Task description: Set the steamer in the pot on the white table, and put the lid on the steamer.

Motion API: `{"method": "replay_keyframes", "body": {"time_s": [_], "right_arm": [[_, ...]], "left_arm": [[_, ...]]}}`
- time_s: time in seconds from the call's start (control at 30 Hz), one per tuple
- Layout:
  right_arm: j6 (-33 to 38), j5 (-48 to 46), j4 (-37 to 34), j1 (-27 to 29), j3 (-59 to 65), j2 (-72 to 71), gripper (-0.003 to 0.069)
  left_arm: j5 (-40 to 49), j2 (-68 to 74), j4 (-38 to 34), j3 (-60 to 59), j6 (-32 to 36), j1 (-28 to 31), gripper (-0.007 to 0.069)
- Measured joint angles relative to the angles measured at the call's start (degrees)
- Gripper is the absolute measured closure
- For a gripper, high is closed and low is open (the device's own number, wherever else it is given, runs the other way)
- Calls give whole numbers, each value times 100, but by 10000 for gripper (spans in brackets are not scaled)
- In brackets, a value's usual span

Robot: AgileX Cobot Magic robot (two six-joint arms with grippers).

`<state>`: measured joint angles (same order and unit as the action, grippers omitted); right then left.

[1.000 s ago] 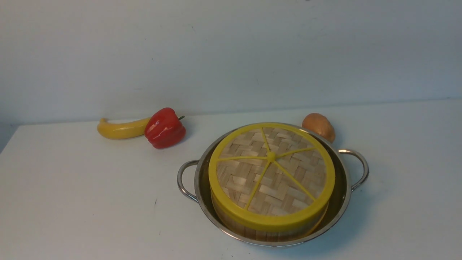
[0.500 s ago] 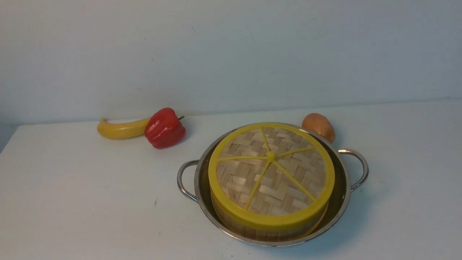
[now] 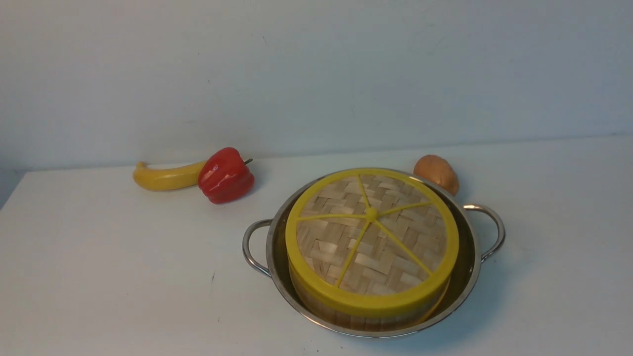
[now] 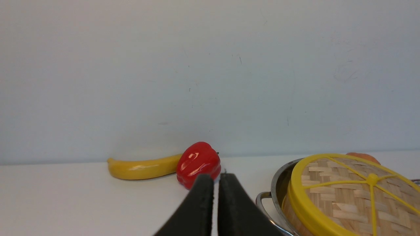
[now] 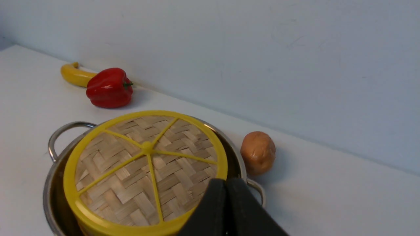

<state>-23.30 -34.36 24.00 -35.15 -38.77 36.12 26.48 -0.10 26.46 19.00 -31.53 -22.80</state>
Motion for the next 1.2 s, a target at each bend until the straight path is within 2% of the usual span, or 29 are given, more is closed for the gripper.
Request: {"method": "replay_keyframes", "body": {"time_s": [0.17,0.47,0.6,0.63,0.83,0.93,1.0,1.2], "right_arm": [[-105,0,-248,0,0,0,637],[-90,-5,-268,30,0,-6,608],[146,103,-165,798,174,-159,596],[203,219,-162,1227,367,-282,593],[282,1038,-205,2740,1671,-1293,578],[234,1325,-316,3110,2117,-1651,573],[180,1705,-597,3554,2713,-2248,565],[94,2173,-1020,4077,3734,-3054,550]], "left_arm": [[0,-6,0,0,0,0,594],[-2,-6,5,0,0,0,594],[-7,-6,5,0,0,0,594],[-7,-6,5,0,0,0,594],[-7,-6,6,0,0,0,594],[-7,-6,6,0,0,0,594],[-7,-6,6,0,0,0,594],[-7,-6,11,0,0,0,594]]}}
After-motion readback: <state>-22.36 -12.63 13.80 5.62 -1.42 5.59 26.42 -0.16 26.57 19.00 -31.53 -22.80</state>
